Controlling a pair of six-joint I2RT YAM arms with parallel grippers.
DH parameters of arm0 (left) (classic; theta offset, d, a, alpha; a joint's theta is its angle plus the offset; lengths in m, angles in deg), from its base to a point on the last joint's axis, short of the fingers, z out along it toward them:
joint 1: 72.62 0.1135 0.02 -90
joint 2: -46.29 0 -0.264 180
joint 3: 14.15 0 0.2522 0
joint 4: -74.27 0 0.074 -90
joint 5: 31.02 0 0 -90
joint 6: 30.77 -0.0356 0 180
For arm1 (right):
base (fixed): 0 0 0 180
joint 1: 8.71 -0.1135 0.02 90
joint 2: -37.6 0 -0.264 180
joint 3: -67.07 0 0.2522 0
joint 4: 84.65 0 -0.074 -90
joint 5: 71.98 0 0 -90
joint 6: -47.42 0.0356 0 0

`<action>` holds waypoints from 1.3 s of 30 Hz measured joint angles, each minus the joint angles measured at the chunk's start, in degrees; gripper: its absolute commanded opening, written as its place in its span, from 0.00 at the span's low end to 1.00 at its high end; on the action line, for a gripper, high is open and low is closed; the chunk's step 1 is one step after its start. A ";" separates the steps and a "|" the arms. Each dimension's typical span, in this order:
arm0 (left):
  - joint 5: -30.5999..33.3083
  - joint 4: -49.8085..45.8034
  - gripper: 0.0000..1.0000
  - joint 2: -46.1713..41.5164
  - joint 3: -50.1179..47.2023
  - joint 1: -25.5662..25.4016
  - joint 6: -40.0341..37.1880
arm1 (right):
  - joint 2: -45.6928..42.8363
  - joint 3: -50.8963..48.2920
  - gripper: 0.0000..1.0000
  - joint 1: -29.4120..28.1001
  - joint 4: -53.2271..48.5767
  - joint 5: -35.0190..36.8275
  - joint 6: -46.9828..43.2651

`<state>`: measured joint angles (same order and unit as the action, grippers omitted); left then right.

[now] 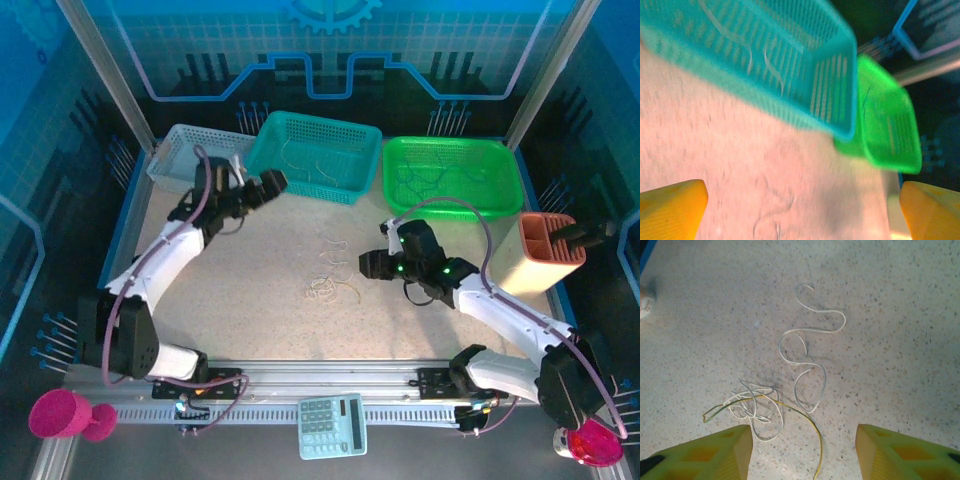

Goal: Untangle the cables

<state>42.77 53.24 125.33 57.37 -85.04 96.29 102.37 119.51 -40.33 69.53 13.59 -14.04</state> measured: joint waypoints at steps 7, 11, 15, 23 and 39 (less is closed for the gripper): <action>1.44 -1.53 0.99 -7.61 -14.05 -6.88 2.05 | 6.73 0.02 0.58 -3.82 3.96 -2.29 3.13; 4.87 -1.55 0.99 -7.82 -15.39 -6.86 3.34 | 11.56 0.33 0.58 -8.00 6.49 -3.52 7.63; 7.13 -1.46 0.99 -8.28 -15.30 -6.47 3.50 | 14.10 2.93 0.59 -12.94 6.25 -1.99 9.16; 7.58 -1.46 0.99 -8.31 -13.05 -4.33 3.50 | 14.34 8.55 0.59 -16.00 0.39 7.21 0.61; 6.25 -1.42 0.99 -8.35 -13.00 -3.74 5.03 | 22.12 9.25 0.59 -15.96 -1.29 9.77 -12.13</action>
<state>49.02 51.82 116.99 44.36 -88.78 101.32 124.49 128.76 -56.28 68.24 23.36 -26.17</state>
